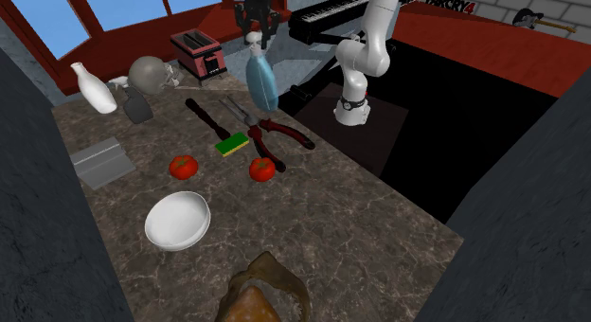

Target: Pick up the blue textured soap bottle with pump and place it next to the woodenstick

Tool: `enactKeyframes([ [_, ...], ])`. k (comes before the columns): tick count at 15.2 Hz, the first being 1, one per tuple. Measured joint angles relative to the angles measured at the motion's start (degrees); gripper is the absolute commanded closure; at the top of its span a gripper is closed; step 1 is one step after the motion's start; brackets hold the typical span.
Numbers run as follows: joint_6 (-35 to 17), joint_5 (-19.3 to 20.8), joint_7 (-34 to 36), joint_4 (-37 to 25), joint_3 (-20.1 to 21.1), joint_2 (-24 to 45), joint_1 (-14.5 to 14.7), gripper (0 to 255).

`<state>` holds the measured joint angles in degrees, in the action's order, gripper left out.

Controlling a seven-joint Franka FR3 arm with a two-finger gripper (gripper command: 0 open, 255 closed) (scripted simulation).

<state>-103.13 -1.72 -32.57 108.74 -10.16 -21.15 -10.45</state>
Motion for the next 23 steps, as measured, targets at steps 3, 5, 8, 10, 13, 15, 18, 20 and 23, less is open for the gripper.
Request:
enactKeyframes([
  [3, -0.92, 0.33, -4.08, 2.87, -2.89, -1.78, -1.31, 255],
  [5, -1.48, 0.44, -6.61, 3.74, -4.77, -1.95, -2.04, 255],
  [8, -2.06, 0.50, -11.30, 4.17, -8.32, -1.55, -3.26, 255],
  [10, -2.53, 0.55, -14.28, 4.62, -10.57, -1.36, -4.02, 255],
  [13, -3.44, 0.55, -18.70, 5.34, -13.91, -0.89, -5.15, 255],
  [15, -3.82, 0.23, -21.60, 4.88, -16.17, 0.18, -5.66, 255],
  [18, -3.96, -0.58, -26.41, 3.43, -19.92, 2.34, -6.43, 255],
  [20, -4.42, -1.41, -29.56, 2.63, -22.34, 4.07, -6.84, 255],
  [23, -4.64, -2.69, -34.89, 1.49, -26.28, 6.26, -7.80, 255],
])
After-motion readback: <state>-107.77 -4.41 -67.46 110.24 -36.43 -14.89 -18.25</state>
